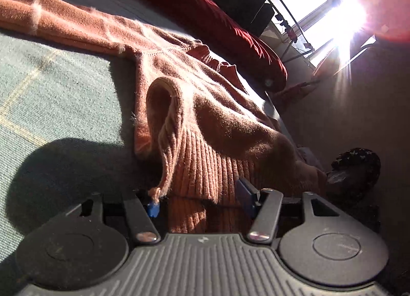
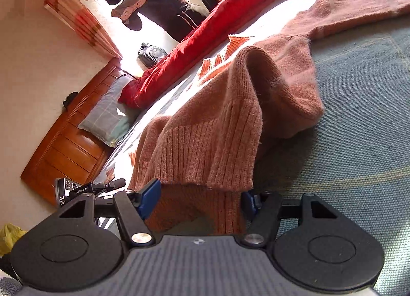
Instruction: Fold clothes
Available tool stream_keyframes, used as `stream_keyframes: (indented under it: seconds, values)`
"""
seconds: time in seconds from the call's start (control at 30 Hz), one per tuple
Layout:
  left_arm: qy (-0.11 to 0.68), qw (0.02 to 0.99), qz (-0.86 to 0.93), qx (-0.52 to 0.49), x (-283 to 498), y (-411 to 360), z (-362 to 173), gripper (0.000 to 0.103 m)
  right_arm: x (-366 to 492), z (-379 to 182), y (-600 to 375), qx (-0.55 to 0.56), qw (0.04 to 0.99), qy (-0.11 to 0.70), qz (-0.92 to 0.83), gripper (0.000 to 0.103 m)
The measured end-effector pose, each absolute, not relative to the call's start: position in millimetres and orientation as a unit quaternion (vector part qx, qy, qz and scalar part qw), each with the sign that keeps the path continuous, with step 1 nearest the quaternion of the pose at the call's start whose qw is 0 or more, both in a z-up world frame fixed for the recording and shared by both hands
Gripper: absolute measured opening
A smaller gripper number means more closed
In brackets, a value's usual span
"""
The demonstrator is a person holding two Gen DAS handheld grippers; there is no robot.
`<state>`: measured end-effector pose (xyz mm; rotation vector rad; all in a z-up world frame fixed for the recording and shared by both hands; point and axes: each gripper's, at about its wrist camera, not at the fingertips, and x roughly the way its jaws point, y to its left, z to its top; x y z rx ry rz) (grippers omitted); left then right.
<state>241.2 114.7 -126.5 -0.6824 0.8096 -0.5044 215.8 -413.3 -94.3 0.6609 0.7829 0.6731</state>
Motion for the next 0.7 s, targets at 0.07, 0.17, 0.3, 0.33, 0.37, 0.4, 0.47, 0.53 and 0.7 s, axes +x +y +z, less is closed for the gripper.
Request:
stream_keyframes:
  seconds: [0.07,0.17,0.3,0.33,0.37,0.4,0.47,0.53,0.7]
  values:
    - [0.385,0.824,-0.235,-0.343,243.7,114.0,-129.1,0.056,218.8,-96.7,-408.9,0.318,0.815,0.371,0.312,0.04]
    - [0.393,0.821,-0.221,-0.35,242.8,111.7,-126.6,0.022,216.7,-93.1,-404.4,0.325,0.817,0.368,0.303,0.013]
    - [0.379,0.839,-0.206,-0.333,227.1,110.5,-108.6,0.011,201.8,-68.8,-399.0,0.289,0.836,0.366,0.29,0.011]
    - [0.37,0.843,-0.206,-0.332,221.9,111.2,-101.0,0.009,197.4,-60.6,-398.4,0.279,0.84,0.364,0.291,0.011]
    - [0.362,0.847,-0.207,-0.331,216.7,112.0,-93.5,0.009,192.7,-51.5,-398.7,0.27,0.843,0.362,0.292,0.011]
    - [0.354,0.852,-0.206,-0.327,212.0,112.6,-85.1,0.008,187.9,-42.0,-399.2,0.26,0.846,0.36,0.293,0.011]
    - [0.343,0.861,-0.205,-0.314,202.5,113.1,-66.3,0.008,179.6,-24.1,-399.1,0.245,0.851,0.356,0.299,0.01]
    - [0.334,0.868,-0.209,-0.302,190.9,113.0,-49.2,0.008,170.4,-4.0,-397.6,0.224,0.853,0.357,0.307,0.01]
    - [0.324,0.881,-0.217,-0.269,160.1,111.7,-11.7,0.008,148.1,31.1,-391.8,0.187,0.853,0.372,0.315,0.011]
